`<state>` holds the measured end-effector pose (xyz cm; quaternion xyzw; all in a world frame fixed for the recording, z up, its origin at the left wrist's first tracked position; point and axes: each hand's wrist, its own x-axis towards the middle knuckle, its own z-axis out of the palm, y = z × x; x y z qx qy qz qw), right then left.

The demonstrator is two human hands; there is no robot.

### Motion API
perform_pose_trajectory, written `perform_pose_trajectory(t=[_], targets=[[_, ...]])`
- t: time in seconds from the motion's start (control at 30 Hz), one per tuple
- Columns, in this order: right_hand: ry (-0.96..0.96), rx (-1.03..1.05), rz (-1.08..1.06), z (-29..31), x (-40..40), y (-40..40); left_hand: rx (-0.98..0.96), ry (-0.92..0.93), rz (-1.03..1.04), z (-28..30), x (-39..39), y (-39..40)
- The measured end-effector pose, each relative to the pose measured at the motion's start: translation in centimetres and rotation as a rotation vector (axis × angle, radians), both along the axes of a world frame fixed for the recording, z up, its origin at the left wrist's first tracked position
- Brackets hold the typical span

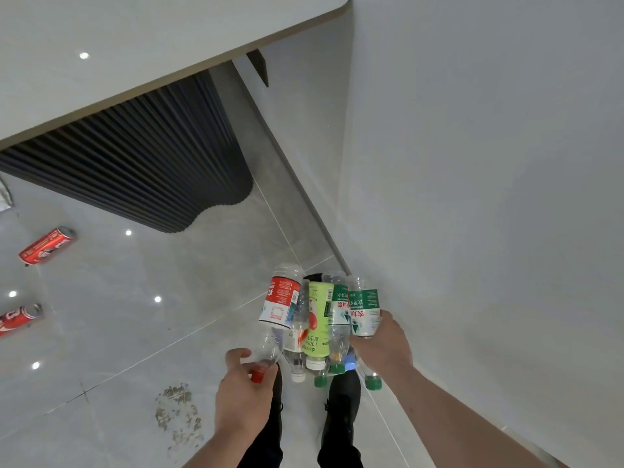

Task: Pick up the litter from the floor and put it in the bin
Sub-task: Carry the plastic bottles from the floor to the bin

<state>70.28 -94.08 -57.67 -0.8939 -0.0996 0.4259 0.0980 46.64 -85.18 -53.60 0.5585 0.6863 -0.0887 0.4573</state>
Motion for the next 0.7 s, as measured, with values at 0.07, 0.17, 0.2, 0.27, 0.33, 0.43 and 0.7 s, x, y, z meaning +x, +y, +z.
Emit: perform_pose_trajectory(t=[0.07,0.17,0.2,0.27,0.33,0.43,0.7], targets=[[-0.007,-0.025,0.019,-0.7,-0.2,0.2,-0.022,-0.004,-0.023,-0.7,0.1,0.0],[-0.017,-0.042,0.034,-1.6,-0.4,-0.1,-0.036,0.015,-0.029,-1.3,0.6,0.2],[-0.023,-0.041,0.036,-1.6,-0.4,-0.1,-0.038,0.016,-0.014,-1.5,0.8,0.2],[-0.038,-0.040,0.040,-1.8,-0.4,-0.3,-0.054,0.016,0.013,-1.9,1.0,0.1],[-0.053,-0.054,0.058,-2.0,-0.3,-0.6,-0.067,0.013,0.020,-2.0,1.1,0.2],[-0.060,-0.051,0.069,-2.3,-0.3,-1.2,-0.045,-0.002,0.017,-2.2,1.0,0.0],[-0.099,0.008,0.072,-2.0,-0.5,-1.3,-0.007,-0.107,0.043,-1.1,1.6,-1.4]])
